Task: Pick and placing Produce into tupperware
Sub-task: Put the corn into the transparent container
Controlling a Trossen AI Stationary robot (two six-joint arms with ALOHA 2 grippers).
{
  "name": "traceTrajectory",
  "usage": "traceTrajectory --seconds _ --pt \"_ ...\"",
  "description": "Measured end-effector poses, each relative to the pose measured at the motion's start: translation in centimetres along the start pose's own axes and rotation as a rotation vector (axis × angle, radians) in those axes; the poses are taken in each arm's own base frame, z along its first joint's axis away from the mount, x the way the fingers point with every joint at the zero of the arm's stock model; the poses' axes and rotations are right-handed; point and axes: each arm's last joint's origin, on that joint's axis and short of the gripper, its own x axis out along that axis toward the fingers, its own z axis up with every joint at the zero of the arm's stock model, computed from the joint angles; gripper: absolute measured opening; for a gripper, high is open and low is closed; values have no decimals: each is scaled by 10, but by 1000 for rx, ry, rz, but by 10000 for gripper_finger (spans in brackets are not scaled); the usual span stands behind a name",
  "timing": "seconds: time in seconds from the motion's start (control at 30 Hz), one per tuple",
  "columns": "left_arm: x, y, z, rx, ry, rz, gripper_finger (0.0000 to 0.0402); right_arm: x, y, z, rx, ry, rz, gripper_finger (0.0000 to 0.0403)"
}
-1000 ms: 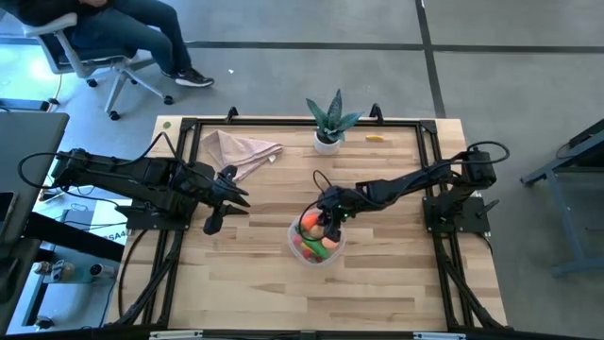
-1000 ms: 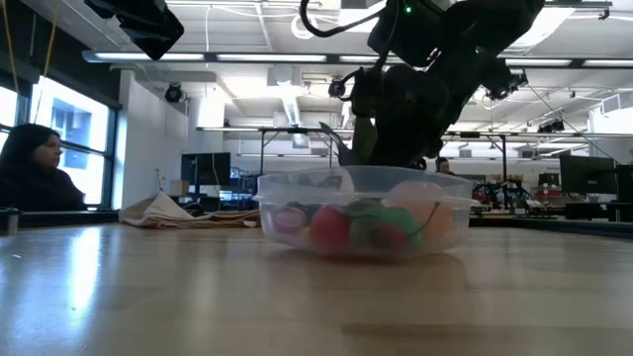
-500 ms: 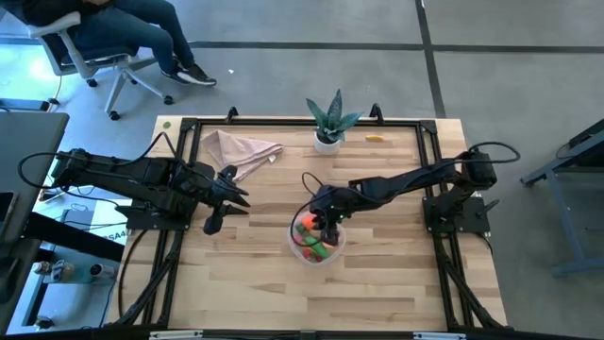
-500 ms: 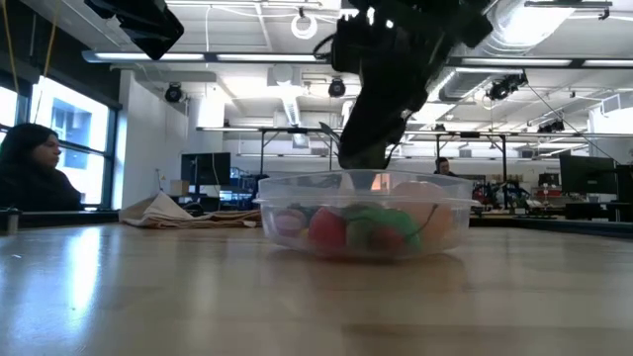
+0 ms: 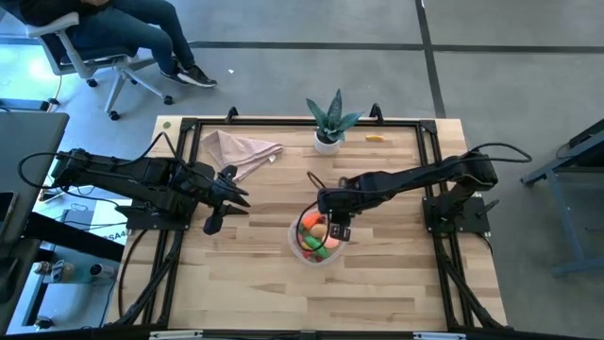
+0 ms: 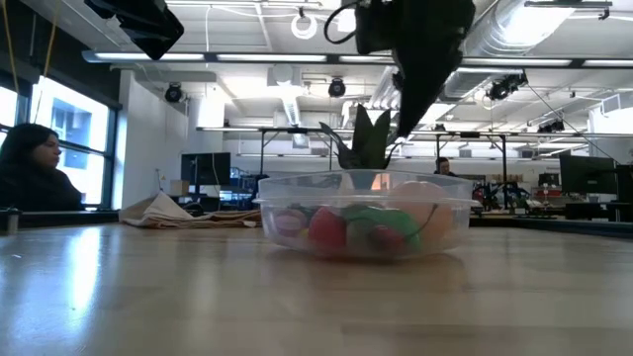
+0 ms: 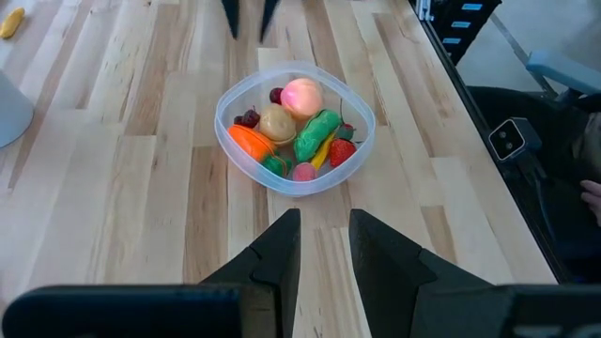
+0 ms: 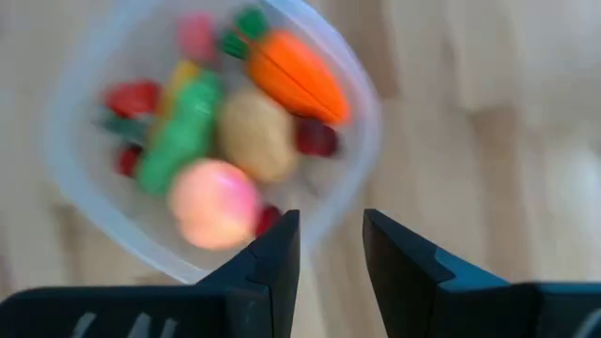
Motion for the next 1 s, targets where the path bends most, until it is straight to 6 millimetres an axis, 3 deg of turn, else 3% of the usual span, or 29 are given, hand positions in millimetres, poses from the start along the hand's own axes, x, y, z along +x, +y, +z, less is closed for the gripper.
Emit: traceTrajectory --seconds 0.2,0.7,1.0 --pt "0 0 0 0 0 0 83 -5 -6 -7 25 49 -179 110" --pt "0 0 0 0 0 0 83 -4 -7 5 151 -83 -180 110" --pt "0 0 0 0 0 0 83 -5 -19 -1 53 19 -195 110"
